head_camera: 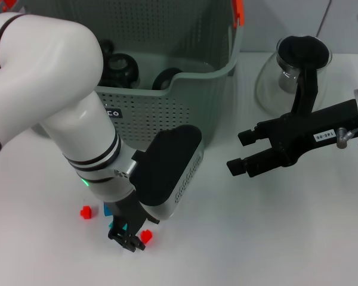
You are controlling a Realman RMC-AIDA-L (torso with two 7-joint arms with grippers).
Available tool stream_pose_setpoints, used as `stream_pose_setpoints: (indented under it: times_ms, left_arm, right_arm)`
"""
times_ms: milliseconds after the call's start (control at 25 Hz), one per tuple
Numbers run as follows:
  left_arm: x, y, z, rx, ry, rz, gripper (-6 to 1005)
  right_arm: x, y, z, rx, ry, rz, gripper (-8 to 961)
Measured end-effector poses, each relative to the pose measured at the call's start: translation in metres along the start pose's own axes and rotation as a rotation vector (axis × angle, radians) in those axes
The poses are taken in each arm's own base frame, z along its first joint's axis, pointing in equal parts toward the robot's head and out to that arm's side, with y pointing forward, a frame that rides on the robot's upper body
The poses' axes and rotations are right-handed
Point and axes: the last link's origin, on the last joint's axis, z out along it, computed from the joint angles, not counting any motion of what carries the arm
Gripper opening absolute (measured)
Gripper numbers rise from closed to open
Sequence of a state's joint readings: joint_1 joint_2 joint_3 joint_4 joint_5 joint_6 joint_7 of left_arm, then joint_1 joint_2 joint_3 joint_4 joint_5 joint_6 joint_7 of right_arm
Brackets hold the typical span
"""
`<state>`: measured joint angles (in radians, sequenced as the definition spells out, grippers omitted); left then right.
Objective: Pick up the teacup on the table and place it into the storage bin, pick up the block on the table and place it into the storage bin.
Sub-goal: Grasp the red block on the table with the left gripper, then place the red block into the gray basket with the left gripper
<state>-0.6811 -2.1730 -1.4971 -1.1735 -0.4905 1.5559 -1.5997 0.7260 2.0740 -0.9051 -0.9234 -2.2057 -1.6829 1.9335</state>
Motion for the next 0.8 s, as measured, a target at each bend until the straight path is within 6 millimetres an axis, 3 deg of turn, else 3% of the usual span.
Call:
stream_pose_setpoints:
  times_ms: [560,800]
  left_arm:
    - [-0.0005,0.0022,0.0036,-0.013,0.002,0.000,372]
    - [-0.0017,0.0028,0.0047,-0.018,-0.001,-0.004,258]
  right_arm:
    - [-0.0007,-0.0016,-0.0020,0.010,-0.031,0.006,943]
    - [-0.0010,-0.0015,-0.0020,0.009,-0.033,0.005,943]
